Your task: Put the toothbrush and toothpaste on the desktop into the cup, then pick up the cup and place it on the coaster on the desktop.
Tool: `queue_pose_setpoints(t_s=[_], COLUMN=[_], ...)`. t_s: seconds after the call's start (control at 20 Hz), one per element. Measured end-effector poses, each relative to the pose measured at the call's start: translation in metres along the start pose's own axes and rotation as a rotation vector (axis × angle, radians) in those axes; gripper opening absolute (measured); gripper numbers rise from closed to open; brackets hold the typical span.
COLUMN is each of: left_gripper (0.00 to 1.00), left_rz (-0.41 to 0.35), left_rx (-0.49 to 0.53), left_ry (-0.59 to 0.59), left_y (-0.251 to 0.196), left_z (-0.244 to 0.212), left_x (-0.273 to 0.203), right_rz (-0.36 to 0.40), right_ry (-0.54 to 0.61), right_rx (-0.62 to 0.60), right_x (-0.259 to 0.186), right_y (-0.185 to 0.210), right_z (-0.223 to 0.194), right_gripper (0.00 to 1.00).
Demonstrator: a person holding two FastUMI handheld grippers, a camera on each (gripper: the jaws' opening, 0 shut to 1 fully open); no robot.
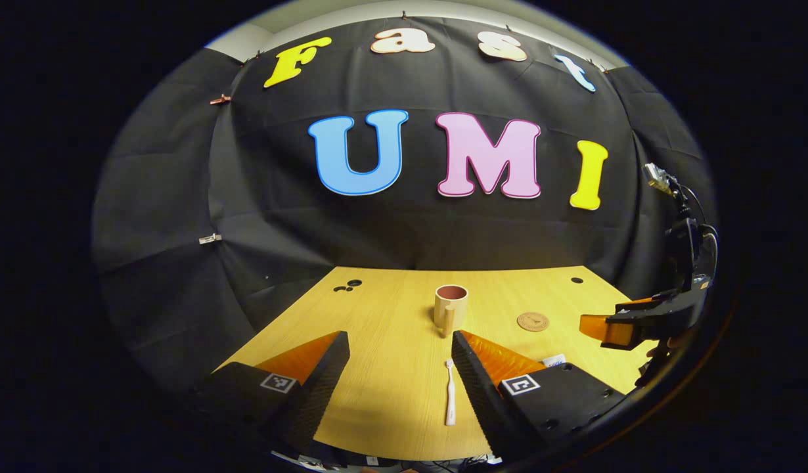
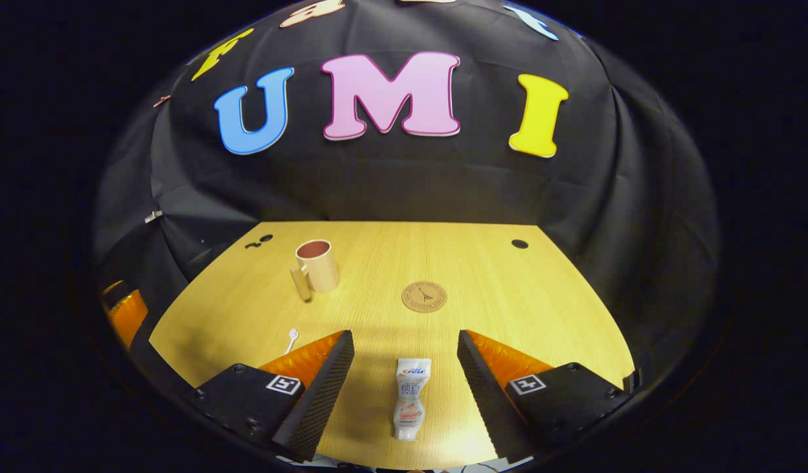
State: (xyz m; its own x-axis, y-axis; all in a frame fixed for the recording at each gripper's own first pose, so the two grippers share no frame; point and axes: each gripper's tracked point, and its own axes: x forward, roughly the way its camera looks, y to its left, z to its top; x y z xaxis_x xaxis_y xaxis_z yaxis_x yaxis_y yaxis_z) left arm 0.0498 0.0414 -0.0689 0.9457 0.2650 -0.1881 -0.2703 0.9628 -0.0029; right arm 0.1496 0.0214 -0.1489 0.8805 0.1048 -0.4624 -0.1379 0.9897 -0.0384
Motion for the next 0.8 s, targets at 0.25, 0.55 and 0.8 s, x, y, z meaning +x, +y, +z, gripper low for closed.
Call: queue_pose_setpoints(t_s=[0.25,0.55,0.8], left_gripper=[0.97,0.97,0.98], left_rz=[0.070,0.137,0.150], left_rx=[-0.006,-0.044,-0.049], left_ry=[0.088,0.194,0.226], left_y=[0.011,0.016,0.011], left_z=[-0.027,-0.058,-0.064], left_x=[0.004,0.007,0.011], right_rz=[0.001,0.027,0.029], right_ry=[0.156,0.274,0.375], right_rx=[-0.007,-0.090,-0.095], right_x=[0.032,0.057,0.068], right_y=[-0.006,-0.007,-0.013], right_z=[-0.048,-0.095,-0.123], right_gripper=[0.98,0.98,0.98])
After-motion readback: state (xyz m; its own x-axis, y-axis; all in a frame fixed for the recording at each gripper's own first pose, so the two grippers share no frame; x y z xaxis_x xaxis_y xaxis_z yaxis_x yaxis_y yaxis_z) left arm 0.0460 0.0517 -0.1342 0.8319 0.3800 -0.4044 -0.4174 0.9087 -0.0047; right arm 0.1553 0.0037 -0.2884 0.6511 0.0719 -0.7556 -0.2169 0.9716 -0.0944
